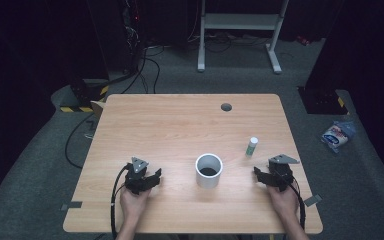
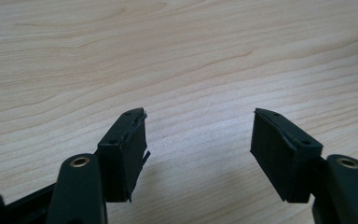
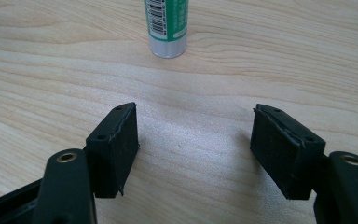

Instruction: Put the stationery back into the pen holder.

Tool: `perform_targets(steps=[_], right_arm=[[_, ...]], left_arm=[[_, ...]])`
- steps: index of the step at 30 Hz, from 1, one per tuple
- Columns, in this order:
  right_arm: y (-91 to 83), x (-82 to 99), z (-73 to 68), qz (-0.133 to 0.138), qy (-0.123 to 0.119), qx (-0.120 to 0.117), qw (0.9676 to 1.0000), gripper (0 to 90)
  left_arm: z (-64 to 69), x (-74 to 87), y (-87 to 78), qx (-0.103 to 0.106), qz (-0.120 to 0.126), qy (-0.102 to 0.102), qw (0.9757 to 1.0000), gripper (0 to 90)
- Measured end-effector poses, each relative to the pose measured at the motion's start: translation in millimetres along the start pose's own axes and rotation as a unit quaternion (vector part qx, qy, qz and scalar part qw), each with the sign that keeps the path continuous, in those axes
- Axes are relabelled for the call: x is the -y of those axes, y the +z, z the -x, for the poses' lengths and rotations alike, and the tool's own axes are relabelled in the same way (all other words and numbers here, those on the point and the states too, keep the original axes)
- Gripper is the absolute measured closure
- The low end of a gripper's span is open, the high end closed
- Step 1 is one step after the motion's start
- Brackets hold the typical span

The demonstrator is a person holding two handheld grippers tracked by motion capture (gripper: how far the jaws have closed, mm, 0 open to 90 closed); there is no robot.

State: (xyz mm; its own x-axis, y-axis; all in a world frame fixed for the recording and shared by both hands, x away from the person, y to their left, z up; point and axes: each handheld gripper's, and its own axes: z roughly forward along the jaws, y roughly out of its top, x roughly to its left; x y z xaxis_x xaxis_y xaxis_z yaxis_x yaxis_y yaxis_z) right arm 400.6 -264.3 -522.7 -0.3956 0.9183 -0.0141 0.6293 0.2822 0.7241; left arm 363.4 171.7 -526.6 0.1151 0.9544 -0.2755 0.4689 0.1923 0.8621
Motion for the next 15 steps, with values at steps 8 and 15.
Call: perform_targets(steps=[8,15], right_arm=[[0.2,-0.2,0.4,-0.002,0.002,0.000,1.0000,27.5],[0.0,-6.8,-0.2,-0.034,-0.018,-0.015,0.9992,23.8]], left_arm=[[-4.7,3.4,3.6,-0.012,-0.004,-0.001,0.9999,35.9],[-8.9,5.6,5.4,-0.023,-0.004,-0.004,0.9997,35.8]])
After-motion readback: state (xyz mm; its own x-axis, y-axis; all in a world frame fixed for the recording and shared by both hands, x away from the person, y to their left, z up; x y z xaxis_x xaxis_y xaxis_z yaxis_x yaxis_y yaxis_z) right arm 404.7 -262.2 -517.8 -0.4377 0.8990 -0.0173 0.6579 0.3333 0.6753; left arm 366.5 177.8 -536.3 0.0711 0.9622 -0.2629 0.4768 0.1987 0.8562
